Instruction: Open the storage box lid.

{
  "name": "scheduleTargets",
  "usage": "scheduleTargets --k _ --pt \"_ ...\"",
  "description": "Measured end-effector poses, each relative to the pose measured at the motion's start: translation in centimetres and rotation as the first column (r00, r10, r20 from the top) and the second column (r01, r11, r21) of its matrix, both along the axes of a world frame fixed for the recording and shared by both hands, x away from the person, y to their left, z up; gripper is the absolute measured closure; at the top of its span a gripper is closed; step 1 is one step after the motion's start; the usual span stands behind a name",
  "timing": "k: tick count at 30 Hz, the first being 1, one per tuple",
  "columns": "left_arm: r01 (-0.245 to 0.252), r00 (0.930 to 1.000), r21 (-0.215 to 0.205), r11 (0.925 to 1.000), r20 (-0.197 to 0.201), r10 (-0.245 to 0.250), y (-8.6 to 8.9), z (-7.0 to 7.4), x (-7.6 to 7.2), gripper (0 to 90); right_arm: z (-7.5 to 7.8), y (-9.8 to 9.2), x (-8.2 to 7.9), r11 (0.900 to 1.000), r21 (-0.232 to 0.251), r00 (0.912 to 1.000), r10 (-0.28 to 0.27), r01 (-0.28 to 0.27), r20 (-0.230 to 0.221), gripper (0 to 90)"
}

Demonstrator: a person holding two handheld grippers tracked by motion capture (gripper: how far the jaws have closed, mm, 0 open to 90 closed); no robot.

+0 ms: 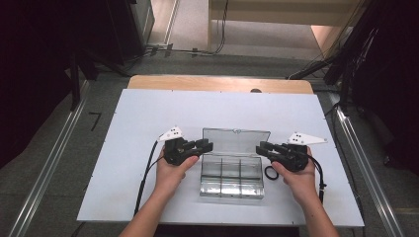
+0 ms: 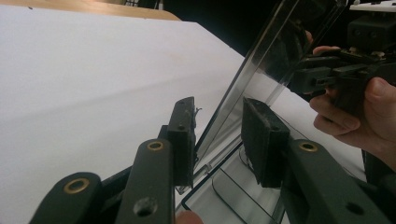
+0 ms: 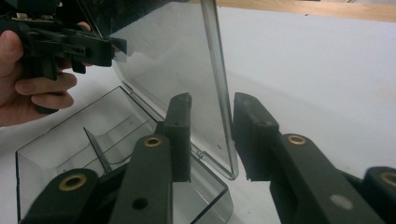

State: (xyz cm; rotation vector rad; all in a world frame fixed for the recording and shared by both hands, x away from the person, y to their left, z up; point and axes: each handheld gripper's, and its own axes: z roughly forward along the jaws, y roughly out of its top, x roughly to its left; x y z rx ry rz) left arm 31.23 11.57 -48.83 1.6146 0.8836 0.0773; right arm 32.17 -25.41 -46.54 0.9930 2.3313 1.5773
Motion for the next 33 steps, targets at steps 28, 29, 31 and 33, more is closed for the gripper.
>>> scheduleTargets --k 28,29,31,33 --pt "-0.050 0.9978 -0.013 0.9987 -0.043 0.050 0.35 -0.57 0.81 76.1 -0.91 0.29 0.71 0.994 0.023 0.9937 -0.109 0.109 -0.029 79.9" --pt "-0.049 0.9977 -0.016 0.9987 -0.047 0.048 0.37 -0.60 0.86 76.2 -0.91 0.30 0.72 0.993 0.026 0.9933 -0.110 0.111 -0.034 79.9" --pt "-0.053 0.9972 -0.025 0.9983 -0.055 0.051 0.39 -0.65 0.93 76.5 -0.93 0.27 0.75 0.993 0.030 0.9928 -0.113 0.114 -0.042 80.2" --pt "-0.049 0.9972 -0.026 0.9984 -0.057 0.048 0.43 -0.70 1.00 76.5 -0.90 0.27 0.72 0.993 0.030 0.9924 -0.114 0.116 -0.047 80.3"
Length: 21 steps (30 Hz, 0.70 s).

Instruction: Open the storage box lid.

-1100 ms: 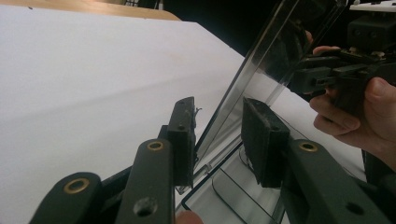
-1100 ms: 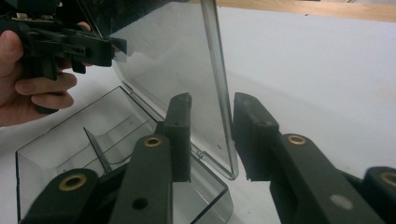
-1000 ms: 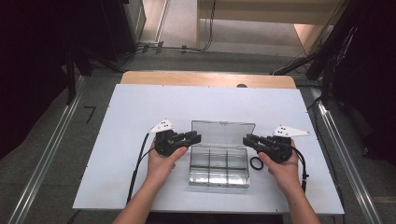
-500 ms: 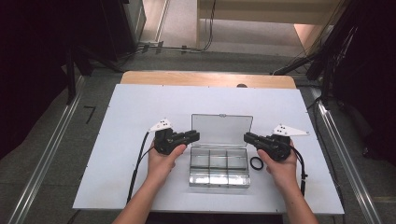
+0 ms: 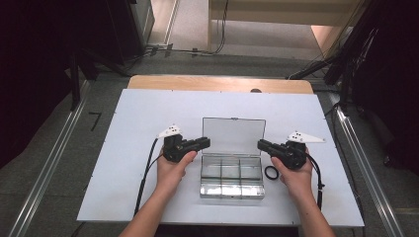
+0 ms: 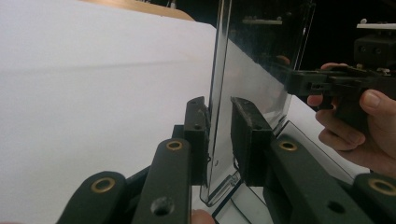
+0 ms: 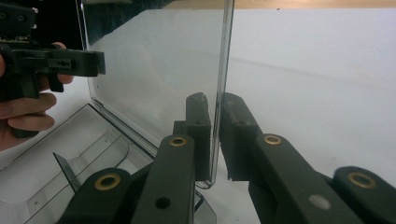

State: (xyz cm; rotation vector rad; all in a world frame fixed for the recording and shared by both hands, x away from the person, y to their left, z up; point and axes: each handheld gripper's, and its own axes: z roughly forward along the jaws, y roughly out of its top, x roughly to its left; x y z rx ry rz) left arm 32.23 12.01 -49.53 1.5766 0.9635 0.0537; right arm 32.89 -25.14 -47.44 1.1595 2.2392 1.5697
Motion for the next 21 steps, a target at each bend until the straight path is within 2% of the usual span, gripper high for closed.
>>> scheduleTargets --k 11,16,21 --pt "-0.024 0.9996 -0.004 0.9997 -0.017 0.024 -0.13 -0.27 0.21 77.4 -0.35 -0.01 0.34 1.000 0.018 0.9994 -0.018 0.019 -0.029 79.7" --pt "-0.036 0.9984 -0.009 0.9993 -0.043 0.035 -0.15 -0.43 0.40 76.7 -0.52 0.08 0.59 0.999 0.031 0.9973 -0.037 0.039 -0.063 78.4" --pt "-0.043 0.9971 -0.003 0.9991 -0.063 0.043 -0.19 -0.56 0.49 75.5 -0.69 0.19 0.79 0.998 0.030 0.9960 -0.046 0.049 -0.077 76.8"
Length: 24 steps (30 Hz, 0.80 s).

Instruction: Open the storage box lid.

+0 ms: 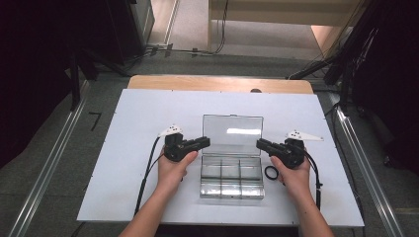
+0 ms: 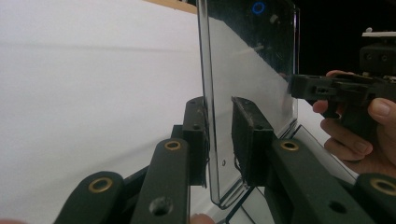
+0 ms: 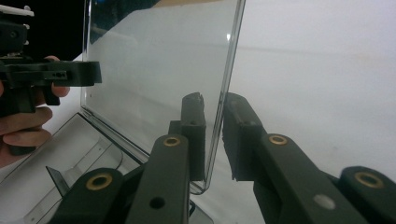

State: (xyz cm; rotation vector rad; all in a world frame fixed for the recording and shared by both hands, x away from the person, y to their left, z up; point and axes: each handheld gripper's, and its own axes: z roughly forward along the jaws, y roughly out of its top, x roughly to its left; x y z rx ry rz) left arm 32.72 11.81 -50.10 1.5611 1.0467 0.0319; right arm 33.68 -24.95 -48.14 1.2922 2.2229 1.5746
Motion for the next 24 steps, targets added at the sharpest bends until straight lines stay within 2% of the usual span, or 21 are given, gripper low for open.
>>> scheduleTargets --k 2,11,21,24 --pt "-0.003 1.0000 0.005 1.0000 -0.007 0.003 0.00 -0.07 0.05 75.0 -0.07 0.04 0.07 1.000 -0.006 1.0000 -0.003 0.003 0.000 75.9" --pt "-0.004 0.9994 0.024 0.9997 -0.033 0.005 -0.05 -0.36 0.19 72.3 -0.26 0.18 0.44 1.000 -0.003 0.9986 -0.013 0.013 -0.051 73.6" --pt "-0.013 0.9972 0.032 0.9994 -0.073 0.015 -0.17 -0.73 0.41 68.1 -0.74 0.43 0.80 1.000 -0.013 0.9940 -0.011 0.009 -0.109 67.1" --pt "-0.010 0.9971 0.039 0.9992 -0.074 0.013 -0.15 -0.79 0.45 67.0 -0.86 0.48 0.94 1.000 -0.011 0.9923 -0.008 0.007 -0.123 66.0"
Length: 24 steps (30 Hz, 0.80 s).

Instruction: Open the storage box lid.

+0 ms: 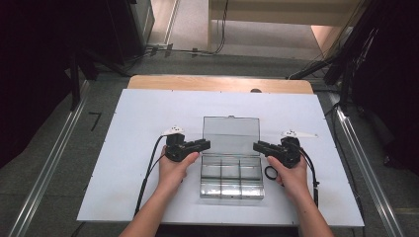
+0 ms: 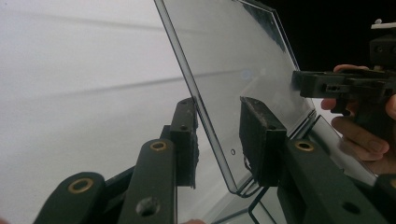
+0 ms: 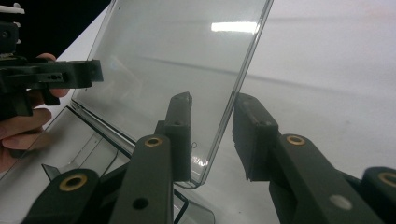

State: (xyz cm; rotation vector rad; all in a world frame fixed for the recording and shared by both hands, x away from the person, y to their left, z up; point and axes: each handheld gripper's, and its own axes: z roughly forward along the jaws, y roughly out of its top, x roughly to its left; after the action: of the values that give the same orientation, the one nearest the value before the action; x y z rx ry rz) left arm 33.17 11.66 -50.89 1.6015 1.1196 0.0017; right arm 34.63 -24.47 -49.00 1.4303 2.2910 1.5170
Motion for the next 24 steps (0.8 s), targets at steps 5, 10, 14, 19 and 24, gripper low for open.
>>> scheduleTargets --k 5,10,14,19,24 --pt "-0.007 0.9999 0.014 0.9999 -0.008 0.007 -0.23 -0.08 0.00 64.5 -0.17 -0.05 0.13 1.000 0.003 0.9997 0.008 -0.008 -0.023 63.9" --pt "-0.001 0.9998 0.015 0.9999 -0.019 0.002 -0.32 -0.19 0.03 62.2 -0.31 -0.05 0.26 1.000 0.007 0.9991 0.013 -0.013 -0.041 62.6" --pt "0.000 0.9994 0.020 0.9998 -0.035 0.001 -0.33 -0.33 0.09 59.7 -0.50 -0.03 0.41 1.000 0.012 0.9976 0.018 -0.017 -0.067 59.8" --pt "0.008 0.9988 0.023 0.9997 -0.048 -0.007 -0.32 -0.37 0.11 57.9 -0.64 -0.03 0.52 1.000 0.016 0.9967 0.022 -0.021 -0.078 58.3" --pt "0.011 0.9983 0.026 0.9996 -0.057 -0.010 -0.29 -0.45 0.19 56.1 -0.80 0.02 0.59 1.000 0.024 0.9950 0.023 -0.021 -0.098 56.3"
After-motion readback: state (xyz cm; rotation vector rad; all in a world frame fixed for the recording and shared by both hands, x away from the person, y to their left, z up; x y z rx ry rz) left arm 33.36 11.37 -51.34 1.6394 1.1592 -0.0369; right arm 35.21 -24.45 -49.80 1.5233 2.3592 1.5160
